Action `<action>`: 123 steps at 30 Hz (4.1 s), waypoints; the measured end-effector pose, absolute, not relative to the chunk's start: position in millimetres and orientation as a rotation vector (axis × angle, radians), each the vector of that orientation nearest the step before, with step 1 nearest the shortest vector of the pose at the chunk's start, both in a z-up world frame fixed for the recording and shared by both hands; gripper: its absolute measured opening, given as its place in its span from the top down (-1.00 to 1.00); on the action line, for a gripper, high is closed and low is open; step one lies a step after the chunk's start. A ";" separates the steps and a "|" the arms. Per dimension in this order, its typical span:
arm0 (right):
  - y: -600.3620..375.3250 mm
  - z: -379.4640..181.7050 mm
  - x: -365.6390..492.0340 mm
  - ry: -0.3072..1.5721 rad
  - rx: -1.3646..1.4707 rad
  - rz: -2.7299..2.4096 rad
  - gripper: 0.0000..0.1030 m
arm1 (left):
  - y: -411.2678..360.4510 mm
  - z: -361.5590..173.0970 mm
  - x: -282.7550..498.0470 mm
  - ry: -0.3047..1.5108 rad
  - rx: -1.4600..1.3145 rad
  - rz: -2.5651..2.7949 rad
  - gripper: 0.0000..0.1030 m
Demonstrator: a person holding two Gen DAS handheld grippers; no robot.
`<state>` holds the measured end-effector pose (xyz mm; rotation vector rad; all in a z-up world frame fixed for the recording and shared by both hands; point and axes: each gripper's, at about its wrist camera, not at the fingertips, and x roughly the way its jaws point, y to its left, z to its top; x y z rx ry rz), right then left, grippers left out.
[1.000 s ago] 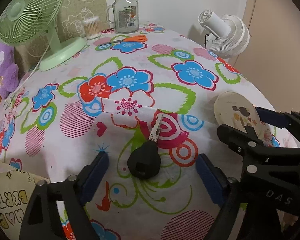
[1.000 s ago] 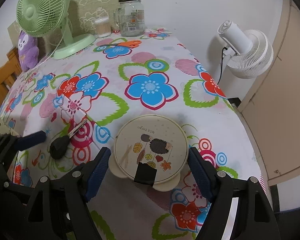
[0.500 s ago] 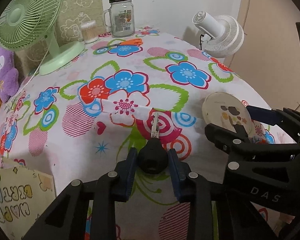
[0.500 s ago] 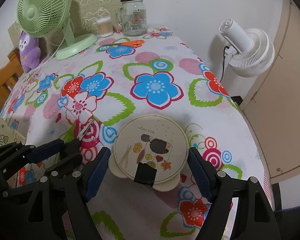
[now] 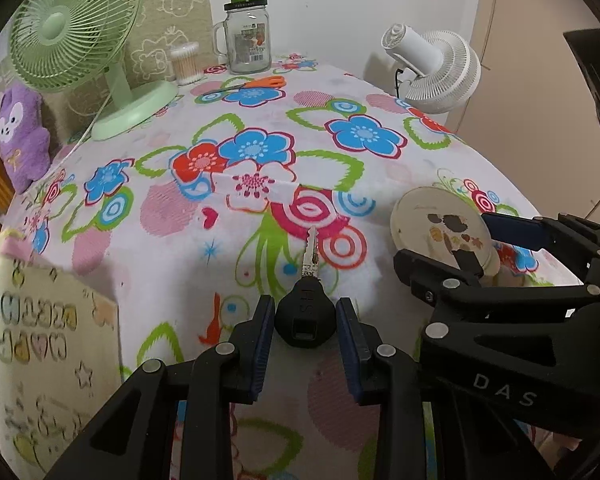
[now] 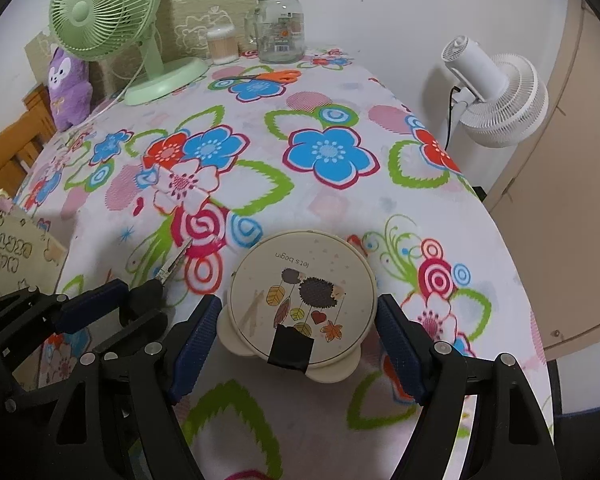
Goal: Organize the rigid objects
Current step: 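Grasp the black key fob with the left tool while the right tool holds the compact, then lift and carry the key fob and compact with both tools toward the yellow box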
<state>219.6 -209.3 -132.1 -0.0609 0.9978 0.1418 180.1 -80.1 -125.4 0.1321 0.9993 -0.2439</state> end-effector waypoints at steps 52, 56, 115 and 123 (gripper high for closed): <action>-181.8 -26.7 93.3 0.807 -0.077 0.117 -0.54 | -51.8 -24.4 68.3 0.824 0.180 -0.243 0.39; -173.6 -19.6 90.7 0.800 -0.073 0.131 -0.54 | -44.4 -16.6 64.4 0.814 0.180 -0.230 0.39; -1.9 -27.0 126.8 0.840 -0.208 0.334 -0.54 | 111.4 -33.1 91.3 0.855 0.069 -0.060 0.39; 19.8 -35.5 133.0 0.857 -0.225 0.361 -0.54 | 128.3 -43.9 98.8 0.868 0.063 -0.022 0.39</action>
